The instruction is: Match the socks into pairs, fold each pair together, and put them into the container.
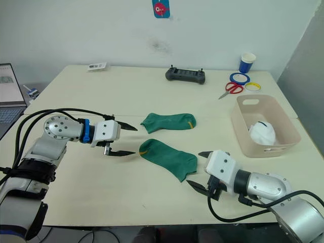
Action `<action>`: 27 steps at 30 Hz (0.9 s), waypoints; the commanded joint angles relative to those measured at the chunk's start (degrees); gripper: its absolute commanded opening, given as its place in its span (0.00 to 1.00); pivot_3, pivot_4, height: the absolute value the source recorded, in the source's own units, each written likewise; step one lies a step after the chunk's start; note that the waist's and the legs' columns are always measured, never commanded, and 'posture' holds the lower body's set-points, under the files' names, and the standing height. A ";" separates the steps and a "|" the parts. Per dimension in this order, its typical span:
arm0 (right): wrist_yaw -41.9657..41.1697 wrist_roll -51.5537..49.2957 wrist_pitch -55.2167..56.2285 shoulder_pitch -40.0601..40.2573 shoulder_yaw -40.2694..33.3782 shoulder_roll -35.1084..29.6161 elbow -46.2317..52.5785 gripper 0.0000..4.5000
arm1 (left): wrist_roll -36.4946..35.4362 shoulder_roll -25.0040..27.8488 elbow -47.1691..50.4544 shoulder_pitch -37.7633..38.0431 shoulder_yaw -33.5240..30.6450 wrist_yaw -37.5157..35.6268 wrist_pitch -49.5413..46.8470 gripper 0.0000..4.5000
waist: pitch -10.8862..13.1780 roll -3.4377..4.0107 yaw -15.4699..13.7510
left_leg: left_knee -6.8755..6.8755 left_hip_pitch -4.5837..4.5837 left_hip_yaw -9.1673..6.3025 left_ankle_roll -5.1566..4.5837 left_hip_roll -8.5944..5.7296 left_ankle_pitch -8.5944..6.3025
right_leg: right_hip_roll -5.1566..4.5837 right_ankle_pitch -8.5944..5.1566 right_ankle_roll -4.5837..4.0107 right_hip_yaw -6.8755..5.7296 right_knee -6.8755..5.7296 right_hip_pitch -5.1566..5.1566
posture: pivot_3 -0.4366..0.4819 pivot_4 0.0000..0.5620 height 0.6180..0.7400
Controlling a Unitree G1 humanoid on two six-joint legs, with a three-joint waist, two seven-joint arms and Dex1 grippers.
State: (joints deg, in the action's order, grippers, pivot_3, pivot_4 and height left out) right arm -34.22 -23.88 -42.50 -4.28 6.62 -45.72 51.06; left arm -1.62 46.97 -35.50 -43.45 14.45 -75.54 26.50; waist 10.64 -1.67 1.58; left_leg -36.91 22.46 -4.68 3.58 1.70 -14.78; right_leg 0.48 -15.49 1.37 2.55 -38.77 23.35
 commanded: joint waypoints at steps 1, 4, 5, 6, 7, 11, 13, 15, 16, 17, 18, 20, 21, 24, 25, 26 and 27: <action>-0.14 0.41 0.85 -0.63 0.63 0.40 1.47 1.00 | 4.84 -1.75 -8.20 -3.81 1.60 1.32 16.56 0.99 | 0.00 0.00 -0.02 | -0.02 0.01 0.00 0.00 0.00 0.00 | 0.00 0.00 0.01 0.00 0.00 0.00 | 0.48 0.27 1.00; -0.04 0.41 0.63 -0.59 0.75 0.58 1.60 1.00 | 8.03 -3.68 -14.81 -6.71 2.72 3.41 26.98 0.99 | 0.00 -0.01 -0.01 | -0.03 0.04 -0.02 -0.01 0.00 0.00 | 0.00 0.01 0.02 -0.02 0.00 0.00 | 0.48 0.27 1.00; -0.03 0.42 0.59 -0.57 0.72 0.58 1.63 1.00 | 8.84 -4.21 -16.44 -7.39 3.09 3.98 29.43 0.99 | 0.00 -0.01 0.02 | -0.04 0.04 -0.01 -0.01 0.00 0.00 | 0.00 0.01 0.03 -0.01 -0.02 0.00 | 0.48 0.27 1.00; 0.01 0.39 0.49 -0.56 0.65 0.61 1.67 1.00 | 9.83 -4.57 -17.91 -7.98 3.63 4.49 31.43 0.99 | 0.00 -0.01 0.06 | -0.04 0.04 -0.01 -0.01 0.00 0.00 | 0.00 0.02 0.03 -0.02 -0.03 0.00 | 0.48 0.27 1.00; 0.05 0.32 0.41 -0.57 0.54 0.66 1.72 1.00 | 11.96 -4.86 -19.47 -8.66 4.33 6.25 33.64 0.99 | 0.00 -0.01 0.08 | -0.04 0.03 -0.01 -0.01 0.00 0.00 | 0.00 0.02 0.03 -0.01 -0.04 0.00 | 0.48 0.27 1.00; 0.15 0.11 0.20 -0.78 0.41 0.91 1.76 1.00 | 22.87 -5.52 -24.73 -11.70 7.81 16.28 37.84 0.80 | -0.01 -0.01 0.14 | -0.05 0.00 -0.03 -0.02 0.00 0.00 | 0.02 0.02 0.05 -0.02 -0.11 0.00 | 0.48 0.27 1.00; 0.12 0.06 0.10 -0.92 0.39 0.96 1.78 1.00 | 26.88 -5.74 -26.23 -12.49 9.49 20.29 39.05 0.67 | -0.01 -0.01 0.16 | -0.06 -0.02 -0.02 -0.02 0.00 0.00 | 0.02 0.03 0.06 -0.01 -0.13 -0.01 | 0.48 0.27 1.00; 0.09 -0.04 -0.08 -1.08 0.33 0.99 1.83 1.00 | 30.31 -5.81 -27.36 -13.06 11.09 23.88 40.09 0.53 | -0.01 -0.01 0.17 | -0.06 -0.08 -0.01 -0.02 0.00 0.00 | 0.02 0.04 0.08 -0.01 -0.15 -0.05 | 0.48 0.27 1.00; 0.07 -0.05 -0.14 -1.17 0.32 0.98 1.84 1.00 | 31.75 -5.81 -28.11 -13.26 11.73 25.65 40.35 0.46 | -0.01 -0.01 0.17 | -0.06 -0.11 -0.01 -0.01 0.00 0.00 | 0.01 0.04 0.08 -0.01 -0.17 -0.08 | 0.48 0.27 1.00; 0.07 -0.02 -0.19 -1.28 0.38 0.98 1.84 1.00 | 33.15 -5.69 -28.98 -13.51 12.39 27.45 40.47 0.38 | -0.01 -0.01 0.17 | -0.06 -0.14 -0.01 -0.01 0.00 0.00 | 0.01 0.05 0.09 -0.01 -0.19 -0.10 | 0.48 0.27 1.00; 0.07 0.00 -0.23 -1.37 0.42 0.98 1.84 1.00 | 34.32 -5.60 -29.67 -13.75 12.94 28.99 40.63 0.31 | -0.01 -0.01 0.17 | -0.06 -0.16 -0.01 -0.01 0.00 0.00 | 0.01 0.06 0.10 -0.01 -0.20 -0.11 | 0.48 0.27 1.00; 0.13 0.92 0.18 -2.13 1.43 0.97 1.38 1.00 | 35.12 -5.36 -30.92 -14.07 13.64 30.46 41.40 0.18 | -0.02 -0.02 0.12 | -0.06 -0.25 -0.02 -0.01 0.00 0.01 | 0.01 0.08 0.13 -0.02 -0.22 -0.17 | 0.48 0.27 1.00; 0.11 2.06 0.70 -2.86 2.64 0.85 0.87 1.00 | 34.94 -5.17 -31.42 -14.12 13.81 30.36 41.98 0.10 | -0.02 -0.02 0.14 | -0.06 -0.28 -0.01 -0.01 0.00 0.01 | 0.01 0.10 0.16 -0.01 -0.22 -0.19 | 0.48 0.27 1.00; -1.34 9.73 5.05 -5.99 9.69 -1.19 -2.19 1.00 | 31.28 -4.64 -32.43 -13.46 13.04 26.29 43.25 0.02 | -0.02 -0.01 0.23 | -0.07 -0.34 0.03 -0.01 0.00 0.02 | 0.01 0.17 0.14 0.02 -0.23 -0.20 | 0.48 0.27 1.00; -2.43 13.89 7.82 -7.55 13.24 -2.21 -4.33 1.00 | 29.20 -4.32 -32.29 -12.87 12.61 24.14 43.78 0.02 | -0.02 -0.01 0.28 | -0.07 -0.36 0.04 -0.01 0.00 0.02 | 0.02 0.18 0.14 0.03 -0.23 -0.20 | 0.48 0.27 1.00; -3.35 17.67 10.63 -9.05 16.40 -2.89 -6.59 1.00 | 26.67 -4.10 -31.98 -12.18 12.12 21.46 43.88 0.02 | -0.02 -0.01 0.29 | -0.07 -0.37 0.06 -0.01 0.00 0.02 | 0.01 0.18 0.13 0.04 -0.23 -0.20 | 0.48 0.27 1.00; -4.01 20.29 12.67 -10.01 18.47 -3.23 -8.21 1.00 | 24.72 -3.95 -31.64 -11.66 11.80 19.40 43.84 0.02 | -0.02 0.00 0.34 | -0.06 -0.37 0.07 -0.01 0.00 0.02 | 0.01 0.18 0.13 0.04 -0.23 -0.19 | 0.48 0.27 1.00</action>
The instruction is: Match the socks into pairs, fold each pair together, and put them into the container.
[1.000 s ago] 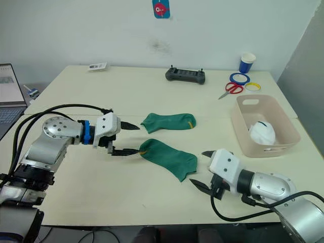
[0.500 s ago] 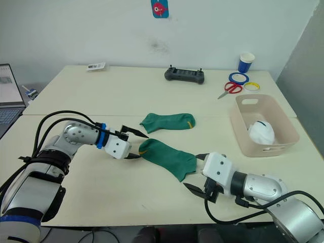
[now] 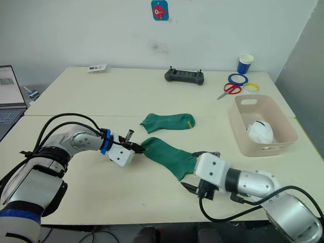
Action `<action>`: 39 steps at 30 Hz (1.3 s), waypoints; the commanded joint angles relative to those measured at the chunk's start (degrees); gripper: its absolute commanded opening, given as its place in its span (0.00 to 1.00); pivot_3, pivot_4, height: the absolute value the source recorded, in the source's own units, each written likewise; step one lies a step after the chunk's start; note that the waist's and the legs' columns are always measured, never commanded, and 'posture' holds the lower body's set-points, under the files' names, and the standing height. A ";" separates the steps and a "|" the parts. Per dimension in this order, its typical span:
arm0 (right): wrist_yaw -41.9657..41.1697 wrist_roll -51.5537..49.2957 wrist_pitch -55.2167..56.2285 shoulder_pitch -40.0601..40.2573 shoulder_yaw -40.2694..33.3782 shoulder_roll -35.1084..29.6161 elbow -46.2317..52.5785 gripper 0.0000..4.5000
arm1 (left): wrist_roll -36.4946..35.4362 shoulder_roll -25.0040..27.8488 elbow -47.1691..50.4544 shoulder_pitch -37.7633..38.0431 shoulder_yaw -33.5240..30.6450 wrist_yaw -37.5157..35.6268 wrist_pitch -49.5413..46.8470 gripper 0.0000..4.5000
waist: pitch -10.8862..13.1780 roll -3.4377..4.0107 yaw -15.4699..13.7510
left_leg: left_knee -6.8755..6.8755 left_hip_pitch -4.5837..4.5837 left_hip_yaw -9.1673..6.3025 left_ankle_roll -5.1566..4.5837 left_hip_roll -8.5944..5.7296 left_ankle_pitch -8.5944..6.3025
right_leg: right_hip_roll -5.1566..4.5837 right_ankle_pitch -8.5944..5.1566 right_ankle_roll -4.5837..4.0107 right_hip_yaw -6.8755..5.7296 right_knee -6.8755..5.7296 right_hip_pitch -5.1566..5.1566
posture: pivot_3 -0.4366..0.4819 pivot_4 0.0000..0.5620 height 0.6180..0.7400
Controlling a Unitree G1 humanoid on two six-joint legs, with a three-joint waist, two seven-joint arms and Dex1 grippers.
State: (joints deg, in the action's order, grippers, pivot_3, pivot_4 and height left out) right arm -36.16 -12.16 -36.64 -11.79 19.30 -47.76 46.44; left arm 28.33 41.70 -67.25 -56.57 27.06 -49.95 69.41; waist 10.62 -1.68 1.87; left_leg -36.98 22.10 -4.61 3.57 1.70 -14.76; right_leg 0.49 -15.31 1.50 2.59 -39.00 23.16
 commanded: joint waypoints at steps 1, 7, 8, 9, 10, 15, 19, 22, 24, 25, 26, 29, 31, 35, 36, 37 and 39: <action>-2.43 11.52 8.90 -3.91 8.11 -0.85 -6.06 1.00 | -7.94 1.51 1.07 2.36 -1.32 -8.63 0.32 0.02 | 0.00 0.01 0.19 | 0.01 -0.01 0.03 0.00 0.01 0.00 | 0.00 -0.01 0.00 0.02 0.00 0.01 | 0.48 0.27 1.00; -3.33 25.89 21.26 -8.31 15.40 0.69 -19.57 1.00 | -20.14 3.12 10.53 9.01 -3.34 -18.54 -5.31 0.02 | 0.00 0.01 0.48 | 0.06 0.03 0.03 -0.03 0.07 -0.01 | 0.06 -0.03 -0.03 0.03 0.01 0.08 | 0.48 0.27 1.00; -3.21 27.09 22.84 -8.63 15.55 1.24 -21.21 1.00 | -21.19 3.46 12.03 10.02 -3.57 -19.32 -6.26 0.02 | -0.01 0.02 0.52 | 0.06 0.04 0.02 -0.03 0.07 -0.02 | 0.06 -0.03 -0.03 0.02 0.01 0.09 | 0.48 0.27 1.00; -3.09 28.23 24.78 -8.97 15.67 1.84 -22.92 1.00 | -21.97 3.84 13.47 11.03 -3.78 -19.79 -7.27 0.02 | -0.01 0.02 0.54 | 0.06 0.02 0.04 -0.04 0.07 -0.02 | 0.06 -0.03 -0.03 0.05 0.01 0.08 | 0.48 0.27 1.00; -3.15 29.01 26.20 -9.09 15.57 2.34 -24.04 1.00 | -22.55 4.11 14.60 11.74 -3.96 -20.17 -8.15 0.02 | -0.01 0.02 0.57 | 0.05 0.02 0.02 -0.05 0.08 -0.02 | 0.06 -0.03 -0.03 0.03 0.00 0.08 | 0.48 0.27 1.00; -4.73 28.33 30.60 -8.04 13.39 4.91 -25.80 0.71 | -24.27 4.87 19.53 14.32 -5.15 -21.23 -12.09 0.00 | -0.01 0.02 0.51 | 0.01 -0.05 0.02 -0.05 0.09 -0.02 | 0.09 -0.02 -0.05 0.05 -0.04 0.02 | 0.48 0.27 1.00; -5.62 28.25 31.85 -7.52 11.84 6.88 -26.32 0.39 | -24.91 5.07 22.19 15.58 -5.83 -21.89 -14.18 0.00 | -0.01 0.02 0.51 | -0.01 -0.07 0.03 -0.12 0.08 0.03 | 0.10 0.03 -0.12 0.07 -0.08 0.01 | 0.48 0.27 1.00; -6.25 28.03 31.90 -6.78 10.63 7.64 -26.61 0.14 | -25.42 5.28 23.64 16.28 -6.19 -22.73 -15.66 0.00 | -0.01 0.02 0.43 | 0.00 -0.07 0.01 -0.13 0.08 0.04 | 0.11 0.03 -0.12 0.05 -0.08 0.01 | 0.48 0.27 1.00; -6.74 27.65 31.72 -6.05 9.65 8.16 -26.53 0.01 | -25.82 5.54 24.56 16.67 -6.39 -23.42 -16.44 0.00 | -0.01 0.02 0.38 | 0.01 -0.06 0.02 -0.13 0.08 0.04 | 0.11 0.03 -0.12 0.06 -0.07 0.01 | 0.48 0.27 1.00; -7.04 27.01 31.39 -5.51 9.01 8.42 -26.13 0.01 | -26.32 5.74 25.20 16.91 -6.50 -24.06 -17.32 0.00 | -0.01 0.02 0.37 | 0.01 -0.06 0.02 -0.13 0.08 0.04 | 0.11 0.03 -0.12 0.06 -0.06 0.02 | 0.48 0.27 1.00; -7.39 26.27 31.07 -4.93 8.37 8.68 -25.60 0.01 | -26.91 5.95 25.92 17.18 -6.64 -24.71 -18.32 0.00 | -0.01 0.02 0.36 | 0.02 -0.05 0.02 -0.13 0.08 0.03 | 0.10 0.03 -0.12 0.06 -0.06 0.02 | 0.48 0.27 1.00; -8.74 21.92 27.80 -2.56 5.43 10.09 -22.14 0.01 | -30.89 7.17 30.94 19.27 -7.44 -28.40 -25.26 0.00 | -0.01 0.03 0.47 | 0.03 -0.05 0.01 -0.14 0.09 0.03 | 0.12 0.02 -0.12 0.07 -0.06 0.03 | 0.48 0.27 1.00; -10.15 17.69 23.79 -0.40 2.92 10.66 -18.06 0.01 | -35.68 9.30 38.28 22.42 -8.33 -32.32 -34.51 0.00 | 0.00 0.04 0.58 | 0.04 -0.06 0.01 -0.14 0.13 0.03 | 0.14 0.02 -0.12 0.06 -0.07 0.03 | 0.48 0.27 1.00; -12.63 10.58 15.71 3.98 -1.47 9.60 -9.26 0.01 | -46.59 18.55 59.71 33.10 -10.67 -38.73 -55.79 0.00 | 0.01 0.05 1.00 | 0.06 -0.02 -0.01 -0.13 0.22 0.03 | 0.16 -0.01 -0.17 0.05 -0.08 0.05 | 0.48 0.27 1.00; -12.85 9.10 13.69 4.98 -2.45 9.31 -7.06 0.01 | -48.76 20.95 63.83 35.14 -11.46 -39.66 -60.44 0.00 | 0.02 0.05 1.01 | 0.06 -0.05 -0.01 -0.13 0.22 0.03 | 0.16 -0.03 -0.20 0.04 -0.08 0.03 | 0.48 0.27 1.00; -13.07 7.06 11.21 6.24 -3.72 8.96 -4.33 0.01 | -51.03 23.65 67.49 36.94 -12.29 -40.83 -65.52 0.00 | 0.02 0.06 1.03 | 0.06 -0.05 -0.02 -0.13 0.23 0.03 | 0.16 -0.07 -0.25 0.03 -0.08 0.03 | 0.48 0.27 1.00; -12.88 2.90 6.05 7.92 -6.01 8.91 0.12 0.01 | -54.68 28.33 72.48 39.58 -13.24 -42.19 -73.15 0.00 | 0.04 0.09 0.91 | 0.07 -0.10 -0.02 -0.13 0.26 0.03 | 0.18 -0.08 -0.28 -0.01 -0.11 0.00 | 0.48 0.27 1.00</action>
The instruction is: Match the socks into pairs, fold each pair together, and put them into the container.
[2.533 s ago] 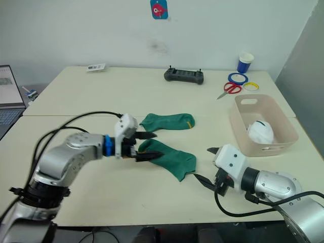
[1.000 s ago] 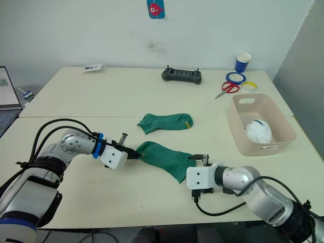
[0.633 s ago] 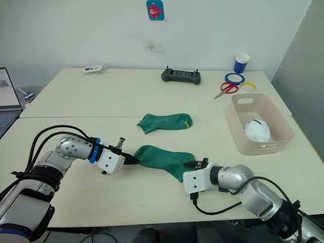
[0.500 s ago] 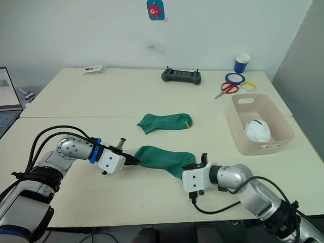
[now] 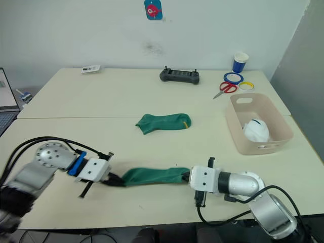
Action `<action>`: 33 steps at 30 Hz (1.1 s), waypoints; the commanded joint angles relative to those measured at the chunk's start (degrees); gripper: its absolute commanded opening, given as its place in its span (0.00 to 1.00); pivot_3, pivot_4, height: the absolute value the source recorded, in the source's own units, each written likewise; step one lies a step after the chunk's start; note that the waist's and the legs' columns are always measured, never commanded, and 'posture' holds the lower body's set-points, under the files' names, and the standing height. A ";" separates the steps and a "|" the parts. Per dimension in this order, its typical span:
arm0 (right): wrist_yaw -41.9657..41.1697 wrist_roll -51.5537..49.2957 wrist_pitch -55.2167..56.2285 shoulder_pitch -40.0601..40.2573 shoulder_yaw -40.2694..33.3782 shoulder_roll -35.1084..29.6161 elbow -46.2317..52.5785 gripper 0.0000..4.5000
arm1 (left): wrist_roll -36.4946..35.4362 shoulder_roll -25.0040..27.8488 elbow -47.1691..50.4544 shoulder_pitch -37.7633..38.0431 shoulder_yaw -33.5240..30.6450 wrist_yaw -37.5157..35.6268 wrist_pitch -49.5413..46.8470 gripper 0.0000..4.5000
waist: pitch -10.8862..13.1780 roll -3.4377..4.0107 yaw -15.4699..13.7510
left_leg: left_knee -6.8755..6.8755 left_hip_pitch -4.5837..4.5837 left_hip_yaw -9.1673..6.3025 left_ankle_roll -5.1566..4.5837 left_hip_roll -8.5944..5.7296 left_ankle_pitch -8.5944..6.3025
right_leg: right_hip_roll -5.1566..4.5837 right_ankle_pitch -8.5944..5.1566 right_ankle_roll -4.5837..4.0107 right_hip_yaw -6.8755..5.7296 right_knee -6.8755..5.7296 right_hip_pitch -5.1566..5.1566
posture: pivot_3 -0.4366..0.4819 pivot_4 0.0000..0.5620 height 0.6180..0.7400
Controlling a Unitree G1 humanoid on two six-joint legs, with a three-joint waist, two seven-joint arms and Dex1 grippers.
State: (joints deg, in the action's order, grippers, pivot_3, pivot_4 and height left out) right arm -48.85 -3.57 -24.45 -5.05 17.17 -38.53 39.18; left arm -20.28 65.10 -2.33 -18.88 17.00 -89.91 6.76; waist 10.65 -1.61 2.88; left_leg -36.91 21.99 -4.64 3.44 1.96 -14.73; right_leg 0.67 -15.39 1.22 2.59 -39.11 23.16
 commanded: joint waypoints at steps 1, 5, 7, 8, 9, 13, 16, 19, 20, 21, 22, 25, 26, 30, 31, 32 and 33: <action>0.11 -8.58 -9.46 2.01 -5.34 -0.13 9.62 0.01 | -8.67 8.12 10.05 3.58 -3.06 -2.52 -13.77 0.00 | 0.02 0.02 -0.21 | 0.00 -0.01 -0.01 0.00 0.00 0.00 | 0.01 -0.01 -0.03 -0.02 -0.02 0.00 | 0.48 0.27 1.00; 3.47 -23.92 -24.55 4.49 -12.78 3.22 15.86 0.01 | -17.61 15.78 16.45 7.45 -2.61 -2.59 -24.81 0.00 | 0.02 0.05 -0.22 | -0.01 -0.08 0.02 0.00 0.04 0.00 | 0.01 -0.08 -0.18 0.01 -0.03 -0.03 | 0.48 0.27 1.00; 5.14 -29.02 -30.46 4.89 -15.14 3.73 17.22 0.01 | -19.51 15.60 17.27 6.80 -2.42 -2.59 -29.57 0.00 | 0.05 0.09 -0.45 | -0.02 -0.08 0.02 0.00 0.04 0.00 | 0.01 -0.08 -0.17 0.00 -0.02 -0.03 | 0.48 0.27 1.00; 6.55 -30.27 -33.09 4.99 -15.54 3.96 17.25 0.01 | -18.39 14.15 16.65 5.63 -1.32 -2.59 -30.75 0.00 | 0.04 0.09 -0.57 | -0.03 -0.07 0.04 0.00 0.03 0.00 | 0.01 -0.08 -0.18 0.02 -0.02 -0.03 | 0.48 0.27 1.00; 7.97 -31.15 -35.10 4.80 -15.58 4.16 17.00 0.01 | -17.29 12.49 15.90 4.18 -0.08 -2.59 -32.11 0.00 | 0.04 0.09 -0.64 | -0.03 -0.09 0.06 0.00 0.03 0.00 | 0.02 -0.10 -0.21 0.03 0.00 -0.03 | 0.48 0.27 1.00; 15.27 -32.22 -41.65 2.84 -15.72 7.52 12.94 0.01 | -11.75 2.55 9.67 -4.45 4.49 -1.37 -39.32 0.00 | 0.03 0.11 -1.07 | -0.04 -0.07 0.07 0.00 0.01 0.00 | 0.04 -0.18 -0.35 0.04 0.02 -0.01 | 0.48 0.27 1.00; 19.39 -30.31 -43.38 0.78 -14.69 8.70 8.70 0.01 | -5.62 -4.36 2.06 -11.67 8.32 -1.85 -40.95 0.00 | 0.01 0.07 -1.02 | -0.07 0.03 0.06 0.00 -0.03 0.00 | 0.08 -0.16 -0.32 0.10 0.03 0.02 | 0.48 0.27 1.00; 21.93 -29.02 -43.35 -1.22 -13.66 9.21 5.34 0.01 | -0.11 -9.98 -5.61 -17.11 10.63 -1.71 -39.70 0.00 | 0.01 0.06 -1.01 | -0.05 0.09 0.06 -0.01 -0.06 0.00 | 0.08 -0.02 -0.07 0.12 0.07 0.07 | 0.48 0.27 1.00; 22.25 -28.90 -43.32 -1.64 -13.53 9.21 4.74 0.01 | 1.34 -11.25 -7.56 -18.37 11.10 -1.94 -38.83 0.00 | 0.01 0.07 -1.01 | -0.04 0.13 0.04 -0.01 -0.06 0.00 | 0.09 -0.02 -0.06 0.12 0.07 0.10 | 0.48 0.27 1.00; 22.66 -28.33 -42.93 -2.37 -13.27 9.07 3.73 0.01 | 4.00 -13.50 -11.55 -20.74 11.91 -1.23 -36.90 0.00 | 0.01 0.07 -1.00 | -0.01 0.14 0.04 -0.03 -0.06 -0.02 | 0.10 -0.05 -0.08 0.12 0.08 0.12 | 0.48 0.27 1.00; 23.00 -27.65 -42.44 -3.00 -12.85 8.71 2.82 0.01 | 6.27 -15.36 -14.96 -22.68 12.51 -0.85 -34.92 0.00 | 0.01 0.07 -1.03 | 0.00 0.15 0.02 -0.06 -0.05 -0.03 | 0.13 -0.08 -0.09 0.11 0.08 0.13 | 0.48 0.27 1.00; 23.92 -26.05 -41.49 -4.61 -11.91 8.16 0.46 0.01 | 10.60 -19.41 -22.20 -26.22 12.77 0.20 -31.13 0.00 | 0.01 0.07 -0.95 | -0.01 0.24 -0.03 -0.08 -0.05 -0.04 | 0.14 -0.10 -0.09 0.09 0.08 0.18 | 0.48 0.27 1.00; 24.30 -25.35 -40.94 -5.32 -11.63 8.26 -0.27 0.01 | 11.86 -20.81 -24.40 -27.01 12.48 1.11 -29.15 0.00 | 0.01 0.07 -0.88 | -0.02 0.27 -0.03 -0.08 -0.05 -0.04 | 0.14 -0.10 -0.09 0.08 0.08 0.19 | 0.48 0.27 1.00; 25.28 -23.69 -39.83 -6.70 -10.64 8.22 -1.43 0.01 | 13.40 -24.15 -27.95 -27.98 10.46 2.48 -27.31 0.00 | -0.03 0.13 -1.00 | -0.04 0.31 -0.02 -0.09 -0.05 -0.04 | 0.13 -0.10 -0.08 0.09 0.09 0.20 | 0.48 0.27 1.00; 25.79 -23.14 -39.24 -6.70 -10.75 8.42 -1.60 0.01 | 13.28 -24.40 -28.02 -27.89 9.95 2.08 -27.61 0.00 | -0.03 0.13 -1.00 | -0.04 0.30 -0.02 -0.09 -0.05 -0.04 | 0.13 -0.10 -0.08 0.09 0.08 0.19 | 0.48 0.27 1.00; 26.40 -22.50 -38.61 -6.60 -10.84 8.48 -1.67 0.06 | 13.31 -24.62 -28.10 -27.73 9.34 2.17 -27.41 0.00 | -0.03 0.13 -1.00 | -0.04 0.30 -0.03 -0.10 -0.05 -0.04 | 0.13 -0.10 -0.08 0.09 0.07 0.19 | 0.48 0.27 1.00; 26.49 -22.07 -37.86 -6.50 -10.81 8.23 -1.61 0.11 | 13.14 -24.99 -28.33 -27.57 8.18 3.17 -27.01 0.04 | -0.03 0.13 -1.04 | -0.05 0.30 -0.04 -0.10 -0.05 -0.04 | 0.13 -0.09 -0.07 0.08 0.05 0.19 | 0.48 0.27 1.00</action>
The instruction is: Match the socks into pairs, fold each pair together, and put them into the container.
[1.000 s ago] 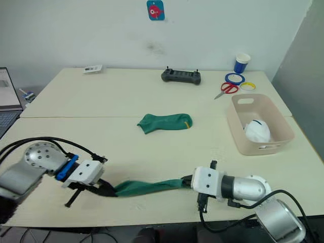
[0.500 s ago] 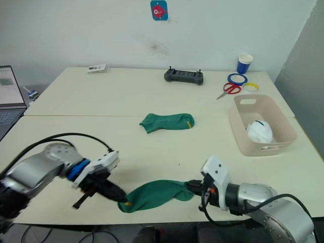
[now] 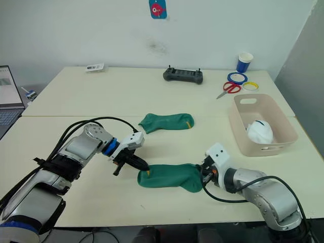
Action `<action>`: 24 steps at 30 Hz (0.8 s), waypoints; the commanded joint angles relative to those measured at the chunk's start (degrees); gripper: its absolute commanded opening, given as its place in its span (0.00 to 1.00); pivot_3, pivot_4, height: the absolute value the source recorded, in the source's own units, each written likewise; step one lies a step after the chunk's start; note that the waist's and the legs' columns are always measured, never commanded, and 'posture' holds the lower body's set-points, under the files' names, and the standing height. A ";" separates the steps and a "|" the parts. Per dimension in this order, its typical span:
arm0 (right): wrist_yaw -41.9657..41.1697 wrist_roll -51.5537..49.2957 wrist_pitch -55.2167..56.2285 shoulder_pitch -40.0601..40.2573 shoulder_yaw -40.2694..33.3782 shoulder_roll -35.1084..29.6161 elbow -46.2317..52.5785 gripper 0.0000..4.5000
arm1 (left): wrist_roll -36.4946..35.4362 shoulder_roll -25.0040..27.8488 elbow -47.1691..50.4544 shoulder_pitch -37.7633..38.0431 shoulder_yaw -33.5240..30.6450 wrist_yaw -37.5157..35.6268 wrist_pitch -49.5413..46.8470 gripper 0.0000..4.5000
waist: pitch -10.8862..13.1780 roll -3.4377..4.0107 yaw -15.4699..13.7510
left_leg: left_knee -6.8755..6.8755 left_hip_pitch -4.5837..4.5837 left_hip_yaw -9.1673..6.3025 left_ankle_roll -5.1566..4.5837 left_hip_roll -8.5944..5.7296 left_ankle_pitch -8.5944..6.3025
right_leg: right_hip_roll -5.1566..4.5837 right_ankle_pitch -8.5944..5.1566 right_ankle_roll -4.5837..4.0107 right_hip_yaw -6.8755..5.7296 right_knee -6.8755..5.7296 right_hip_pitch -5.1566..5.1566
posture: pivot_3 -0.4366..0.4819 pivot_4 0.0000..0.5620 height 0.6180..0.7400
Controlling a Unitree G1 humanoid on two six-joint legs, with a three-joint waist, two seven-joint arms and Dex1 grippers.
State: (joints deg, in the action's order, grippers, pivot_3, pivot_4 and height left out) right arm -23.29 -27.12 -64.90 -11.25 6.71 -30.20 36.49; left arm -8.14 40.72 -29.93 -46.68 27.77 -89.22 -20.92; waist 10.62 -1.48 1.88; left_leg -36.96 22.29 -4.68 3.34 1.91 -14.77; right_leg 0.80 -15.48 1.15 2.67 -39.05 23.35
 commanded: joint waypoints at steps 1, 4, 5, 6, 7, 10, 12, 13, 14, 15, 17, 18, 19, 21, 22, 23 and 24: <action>0.88 1.74 3.21 -0.14 -0.38 -0.28 1.20 0.16 | 0.87 -0.81 -0.85 0.33 -3.53 3.09 0.71 0.09 | 0.00 0.00 -0.05 | -0.01 0.00 -0.02 0.00 0.00 0.00 | 0.00 0.01 0.02 -0.01 0.00 -0.01 | 0.48 0.27 1.00; 1.42 3.01 5.44 0.91 -1.52 -1.03 2.42 0.38 | 0.01 -0.42 -0.30 0.95 -7.55 5.86 0.68 0.26 | 0.00 0.00 0.00 | -0.04 0.00 -0.02 0.00 0.00 0.01 | -0.01 0.05 0.05 0.00 -0.02 -0.03 | 0.48 0.27 1.00; 1.50 3.48 6.31 1.42 -1.96 -1.56 2.96 0.46 | -0.32 -0.06 0.04 1.23 -9.08 7.01 0.50 0.33 | 0.00 0.00 0.02 | -0.04 0.00 -0.03 0.00 -0.01 0.01 | 0.00 0.05 0.05 0.01 -0.01 -0.03 | 0.48 0.27 1.00; 1.63 3.79 7.01 2.07 -2.63 -1.95 3.66 0.55 | -0.84 0.49 0.72 1.62 -10.74 8.03 -0.36 0.41 | 0.00 0.00 0.02 | -0.03 0.00 -0.03 0.00 0.00 0.01 | 0.00 0.05 0.05 0.00 -0.01 -0.03 | 0.48 0.27 1.00; 1.70 3.93 7.47 2.66 -3.24 -2.11 4.26 0.62 | -1.37 0.97 1.53 2.03 -12.12 8.59 -1.36 0.48 | 0.00 0.00 0.02 | -0.02 0.02 -0.04 0.00 0.00 0.01 | 0.00 0.05 0.05 -0.01 0.00 -0.02 | 0.48 0.27 1.00; 1.77 3.72 9.16 5.29 -5.54 -2.01 6.91 0.86 | -4.07 3.03 6.84 5.22 -16.93 10.71 -7.53 0.69 | 0.00 0.00 0.10 | 0.00 0.03 -0.06 0.00 0.00 0.01 | 0.00 0.03 0.06 -0.02 0.02 -0.01 | 0.48 0.27 1.00; 1.86 3.51 10.71 7.14 -6.47 -1.62 8.72 1.00 | -7.47 4.09 12.96 8.93 -20.59 12.55 -14.80 0.83 | 0.00 0.00 0.27 | 0.02 0.03 -0.06 0.00 0.02 0.01 | 0.00 0.01 0.08 -0.01 0.02 0.00 | 0.48 0.27 1.00; 1.67 3.99 12.18 8.06 -6.24 -1.80 9.39 1.00 | -9.56 4.39 16.47 11.07 -22.42 13.76 -19.36 0.89 | 0.01 0.01 0.32 | 0.02 0.03 -0.06 0.00 0.03 0.00 | -0.01 0.01 0.08 -0.01 0.01 0.00 | 0.48 0.27 1.00; 1.54 4.29 13.16 8.89 -6.00 -1.92 9.89 1.00 | -11.45 4.67 19.58 13.00 -23.88 14.61 -23.15 0.97 | 0.01 0.01 0.32 | 0.03 0.03 -0.06 0.00 0.03 0.00 | -0.01 0.00 0.08 -0.02 0.02 0.00 | 0.48 0.27 1.00; 1.63 4.52 14.00 9.71 -5.73 -1.76 10.21 1.00 | -13.83 5.17 23.19 15.50 -25.41 15.35 -27.81 0.99 | 0.01 0.01 0.38 | 0.03 0.03 -0.06 0.00 0.03 0.00 | -0.01 0.00 0.08 -0.02 0.02 0.00 | 0.48 0.27 1.00; 1.65 4.99 15.71 10.99 -4.69 -1.52 10.51 1.00 | -17.05 6.16 29.01 20.11 -27.36 16.77 -34.11 0.99 | 0.01 0.01 0.50 | 0.03 0.03 -0.06 0.00 0.04 0.00 | -0.02 -0.01 0.09 -0.02 0.03 -0.01 | 0.48 0.27 1.00; 1.78 5.16 16.27 11.34 -4.23 -1.29 10.43 1.00 | -18.16 6.34 31.12 21.81 -28.09 17.85 -36.30 0.99 | 0.01 0.01 0.53 | 0.02 0.02 -0.06 0.00 0.04 0.00 | -0.02 -0.01 0.09 -0.02 0.03 -0.01 | 0.48 0.27 1.00; 2.07 5.37 16.71 11.57 -3.85 -0.91 10.23 1.00 | -18.73 6.30 32.85 23.28 -28.56 19.16 -37.50 0.99 | 0.01 0.01 0.52 | 0.02 0.02 -0.06 0.00 0.04 0.01 | -0.02 -0.01 0.08 -0.02 0.02 -0.02 | 0.48 0.27 1.00; 2.91 7.05 18.31 12.37 -2.20 0.01 8.93 1.00 | -19.66 4.47 36.33 26.22 -29.73 23.77 -40.39 0.99 | 0.01 0.01 0.48 | 0.01 -0.03 -0.08 0.01 0.04 0.01 | -0.03 0.02 0.06 -0.04 -0.01 -0.03 | 0.48 0.27 1.00; 3.43 8.13 19.22 12.85 -1.34 0.37 8.22 1.00 | -20.11 3.73 37.73 27.37 -29.96 25.49 -41.48 0.99 | 0.00 0.01 0.40 | 0.00 -0.13 -0.07 0.01 0.03 0.01 | -0.04 0.03 0.06 -0.04 -0.03 -0.10 | 0.48 0.27 1.00; 3.85 8.77 19.93 13.33 -0.79 0.95 7.56 1.00 | -20.30 2.93 38.76 28.21 -30.16 27.37 -42.37 0.99 | 0.00 0.00 0.32 | 0.01 -0.22 -0.07 0.01 0.03 0.01 | -0.05 0.04 0.05 -0.04 -0.02 -0.17 | 0.48 0.27 1.00; 4.18 9.28 20.55 13.71 -0.41 1.53 6.97 1.00 | -20.64 2.16 39.41 28.76 -30.47 29.07 -43.33 0.99 | 0.00 0.00 0.19 | 0.01 -0.26 -0.06 0.02 0.03 0.02 | -0.05 0.04 0.05 -0.02 -0.02 -0.20 | 0.48 0.27 1.00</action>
State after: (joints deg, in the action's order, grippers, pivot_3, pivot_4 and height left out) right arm -19.97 -18.97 -46.46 2.10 6.03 -29.15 43.33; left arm -27.54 43.36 7.00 -18.34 -1.73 -62.89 -62.40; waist 10.62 -1.47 2.07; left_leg -36.96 22.03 -4.74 3.37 1.93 -14.75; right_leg 0.74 -15.44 1.20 2.65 -39.08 23.14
